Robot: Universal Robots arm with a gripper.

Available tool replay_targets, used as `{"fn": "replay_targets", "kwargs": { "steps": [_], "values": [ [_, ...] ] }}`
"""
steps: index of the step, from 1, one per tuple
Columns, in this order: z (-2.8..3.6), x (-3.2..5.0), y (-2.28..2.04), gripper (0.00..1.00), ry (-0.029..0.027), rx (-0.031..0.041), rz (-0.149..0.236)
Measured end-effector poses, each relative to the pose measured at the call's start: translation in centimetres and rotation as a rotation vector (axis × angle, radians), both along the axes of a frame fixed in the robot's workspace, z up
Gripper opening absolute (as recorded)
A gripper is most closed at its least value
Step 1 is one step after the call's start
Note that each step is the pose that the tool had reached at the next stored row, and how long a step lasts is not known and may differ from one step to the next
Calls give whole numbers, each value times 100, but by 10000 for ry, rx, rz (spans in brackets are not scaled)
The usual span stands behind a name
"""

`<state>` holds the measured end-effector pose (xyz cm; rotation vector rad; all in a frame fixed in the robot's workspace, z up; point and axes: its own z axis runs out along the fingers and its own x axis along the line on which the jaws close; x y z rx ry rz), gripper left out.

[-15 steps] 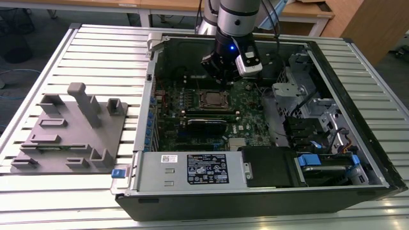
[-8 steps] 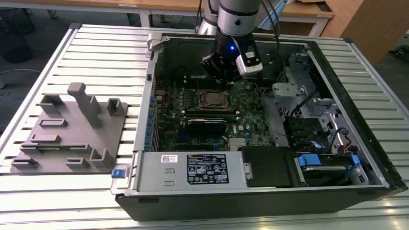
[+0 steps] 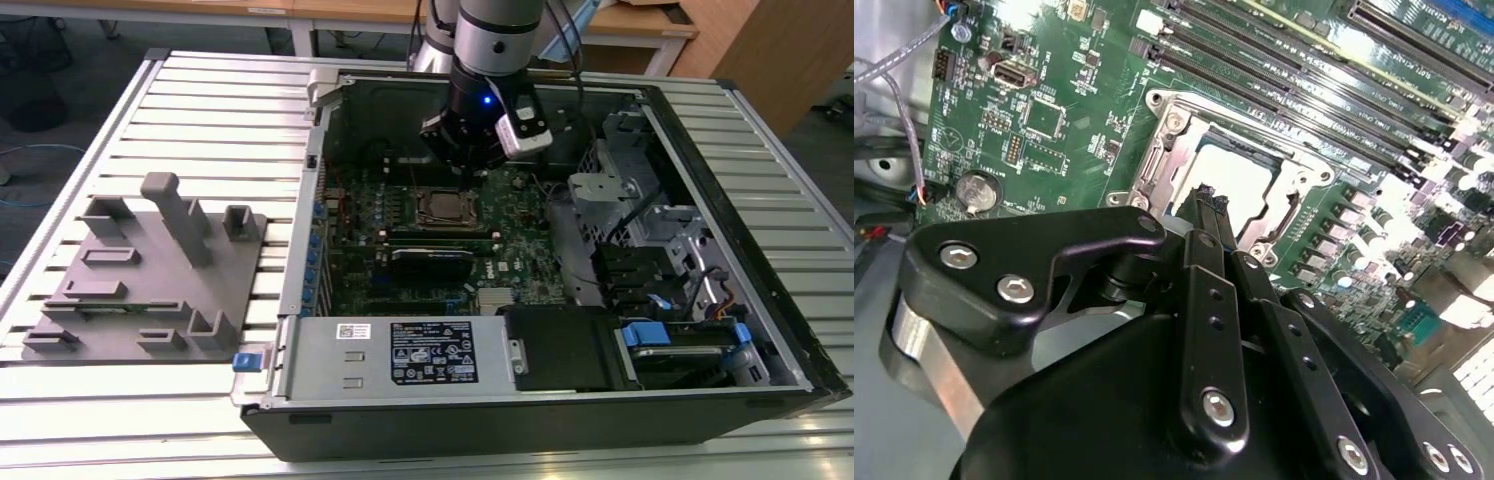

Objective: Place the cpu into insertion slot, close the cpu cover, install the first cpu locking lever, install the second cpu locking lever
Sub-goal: 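Close the cpu cover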

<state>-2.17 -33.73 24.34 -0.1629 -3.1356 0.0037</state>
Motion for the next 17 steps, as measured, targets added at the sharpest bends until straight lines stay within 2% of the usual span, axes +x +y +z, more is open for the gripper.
{"fn": "replay_targets", "kwargs": {
  "steps": [4, 12, 17],
  "values": [
    [0, 0, 0, 11, 0, 5, 337],
    [0, 0, 0, 11, 0, 5, 365],
    [0, 0, 0, 11, 0, 4, 666]
  ]
}}
